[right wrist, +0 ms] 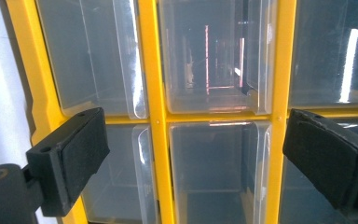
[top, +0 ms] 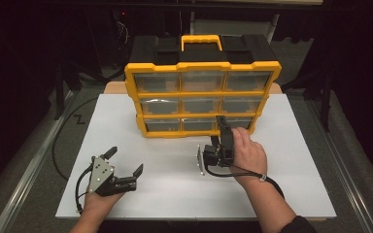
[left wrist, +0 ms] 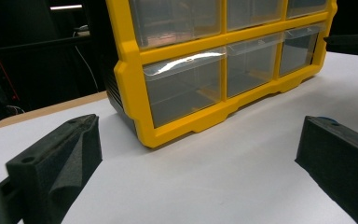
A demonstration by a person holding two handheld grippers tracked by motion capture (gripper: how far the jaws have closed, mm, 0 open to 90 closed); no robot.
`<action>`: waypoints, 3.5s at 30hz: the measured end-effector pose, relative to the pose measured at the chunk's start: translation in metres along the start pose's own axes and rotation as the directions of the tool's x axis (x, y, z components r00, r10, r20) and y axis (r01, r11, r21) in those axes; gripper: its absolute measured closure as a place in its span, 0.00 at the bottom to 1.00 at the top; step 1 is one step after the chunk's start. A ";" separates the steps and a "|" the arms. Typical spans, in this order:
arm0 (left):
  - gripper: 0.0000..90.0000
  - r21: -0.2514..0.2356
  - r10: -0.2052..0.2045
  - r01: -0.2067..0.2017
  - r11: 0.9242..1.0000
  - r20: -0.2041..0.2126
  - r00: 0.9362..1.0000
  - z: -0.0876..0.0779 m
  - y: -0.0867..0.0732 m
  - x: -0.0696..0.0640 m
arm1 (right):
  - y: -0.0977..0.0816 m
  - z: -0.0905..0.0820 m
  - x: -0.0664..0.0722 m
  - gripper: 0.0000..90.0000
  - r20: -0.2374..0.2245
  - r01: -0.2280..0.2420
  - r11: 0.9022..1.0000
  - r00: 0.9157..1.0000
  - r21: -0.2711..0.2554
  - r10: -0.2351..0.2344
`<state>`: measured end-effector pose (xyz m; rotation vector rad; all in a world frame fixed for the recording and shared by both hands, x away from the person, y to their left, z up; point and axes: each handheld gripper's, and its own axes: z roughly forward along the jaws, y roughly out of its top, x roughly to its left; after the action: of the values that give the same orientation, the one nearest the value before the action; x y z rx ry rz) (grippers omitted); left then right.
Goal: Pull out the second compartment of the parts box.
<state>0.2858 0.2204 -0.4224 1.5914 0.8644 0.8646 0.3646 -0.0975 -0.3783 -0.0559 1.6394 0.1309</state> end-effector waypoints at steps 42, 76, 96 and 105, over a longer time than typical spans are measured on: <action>0.01 -0.010 -0.003 0.003 1.000 -0.003 1.000 -0.002 0.001 0.002 | 0.023 0.008 -0.058 0.32 0.103 0.010 0.999 0.995 -0.030 -0.007; 0.01 -0.011 0.006 -0.006 1.000 -0.002 1.000 -0.004 0.001 0.002 | 0.051 0.024 -0.113 0.83 0.177 0.009 1.000 0.984 0.000 -0.009; 0.01 -0.013 0.003 -0.003 1.000 -0.002 1.000 -0.004 0.001 0.003 | 0.054 0.037 -0.119 0.91 0.167 0.018 0.999 0.986 0.027 -0.022; 0.01 -0.014 0.002 -0.002 1.000 0.000 1.000 -0.005 0.001 0.003 | 0.054 0.040 -0.118 0.91 0.169 0.021 0.999 0.985 0.037 -0.027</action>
<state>0.2832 0.2246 -0.4203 1.5803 0.8551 0.8705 0.4063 -0.0441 -0.2603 -0.0367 1.4705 0.0853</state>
